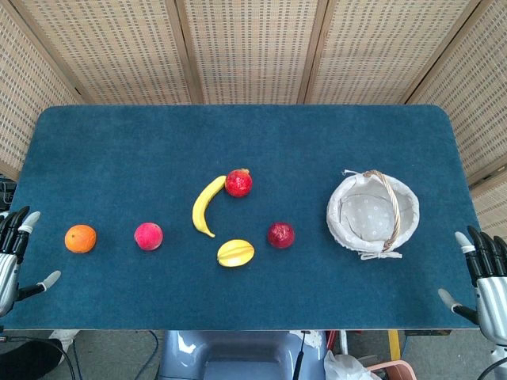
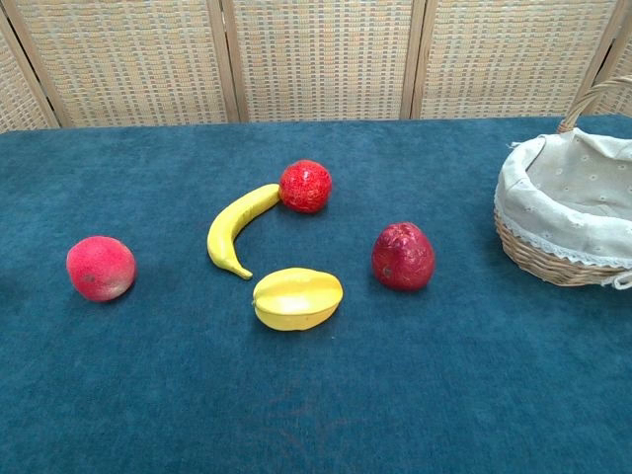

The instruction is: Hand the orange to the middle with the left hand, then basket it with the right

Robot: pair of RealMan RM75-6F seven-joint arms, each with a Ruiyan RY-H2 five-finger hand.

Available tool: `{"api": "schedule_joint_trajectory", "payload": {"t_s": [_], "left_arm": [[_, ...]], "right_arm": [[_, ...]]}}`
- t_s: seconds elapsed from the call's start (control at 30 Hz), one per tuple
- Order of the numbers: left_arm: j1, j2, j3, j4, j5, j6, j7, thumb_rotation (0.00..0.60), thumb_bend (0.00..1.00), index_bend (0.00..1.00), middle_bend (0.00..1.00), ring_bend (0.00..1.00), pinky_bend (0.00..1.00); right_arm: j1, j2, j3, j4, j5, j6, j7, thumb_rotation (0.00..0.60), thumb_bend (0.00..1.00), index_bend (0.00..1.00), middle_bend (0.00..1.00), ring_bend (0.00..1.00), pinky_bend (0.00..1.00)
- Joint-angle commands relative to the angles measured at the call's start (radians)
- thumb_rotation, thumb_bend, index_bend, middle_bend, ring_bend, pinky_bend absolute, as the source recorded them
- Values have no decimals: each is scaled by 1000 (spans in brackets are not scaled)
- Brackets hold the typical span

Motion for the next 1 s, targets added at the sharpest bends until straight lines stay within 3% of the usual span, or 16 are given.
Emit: {"api": "schedule_joint_trajectory", "payload": {"t_s": [0.03, 0.33, 0.47, 0.57, 0.67, 0.87, 1.0], "left_arm": [[2, 0, 1, -2, 0, 2, 1, 600, 0, 0, 0, 0, 0], [-11, -2, -1, 16, -20, -32, 3, 600, 0, 0, 0, 0, 0], [-74, -15, -16, 98, -123, -186, -1, 600, 0, 0, 0, 0, 0], [-147, -53, -21, 242, -167, -343, -85, 600, 1, 0, 0, 0, 0], [-219, -102, -2, 408, -137, -482, -221, 600, 4, 0, 0, 0, 0], [-309, -224, 42, 690, -27, -573, -437, 600, 9, 0, 0, 0, 10], [-357, -298, 61, 841, -21, -652, -427, 600, 12, 2, 0, 0, 28]], "right_arm": [[-2, 0, 1, 1, -5, 5, 2, 600, 0, 0, 0, 0, 0], [-4, 2, -4, 2, -12, 5, 12, 600, 0, 0, 0, 0, 0], [-4, 4, -4, -1, -11, 4, 19, 600, 0, 0, 0, 0, 0], [-1, 5, -2, -2, -6, -3, 23, 600, 0, 0, 0, 0, 0], [3, 4, -3, 0, -1, -15, 21, 600, 0, 0, 0, 0, 0], [10, 0, -3, -4, 5, -33, 10, 600, 0, 0, 0, 0, 0], [12, 0, 3, 0, 21, -38, 23, 600, 0, 0, 0, 0, 0]]}}
